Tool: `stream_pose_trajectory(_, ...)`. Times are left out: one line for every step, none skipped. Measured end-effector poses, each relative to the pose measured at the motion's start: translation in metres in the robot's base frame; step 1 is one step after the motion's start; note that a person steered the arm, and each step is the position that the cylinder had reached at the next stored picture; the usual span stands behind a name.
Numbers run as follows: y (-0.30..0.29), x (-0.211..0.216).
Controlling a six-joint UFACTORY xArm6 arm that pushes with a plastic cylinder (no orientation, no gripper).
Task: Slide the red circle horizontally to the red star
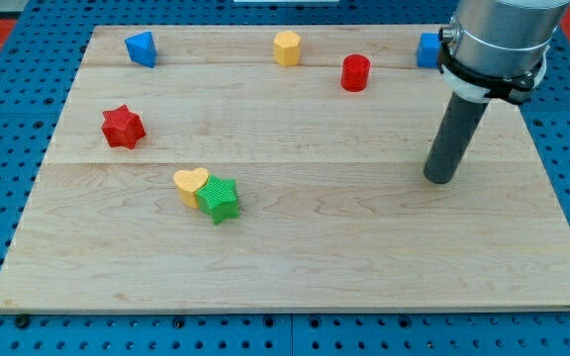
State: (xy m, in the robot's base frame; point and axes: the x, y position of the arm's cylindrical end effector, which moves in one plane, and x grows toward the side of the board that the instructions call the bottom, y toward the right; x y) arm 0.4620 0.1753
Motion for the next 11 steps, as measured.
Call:
stream_pose_trajectory(-0.001, -0.012)
stream_pose_trajectory(-0.044, -0.003)
stream_pose_trajectory(-0.076, -0.003)
stream_pose_trajectory(-0.076, -0.003)
stream_pose_trajectory(-0.078, -0.003)
stream_pose_trajectory(-0.078, -0.003)
stream_pose_trajectory(-0.067, -0.036)
stream_pose_trajectory(-0.054, -0.088)
stream_pose_trajectory(-0.055, -0.11)
stream_pose_trajectory(-0.071, -0.11)
stream_pose_trajectory(-0.074, -0.118)
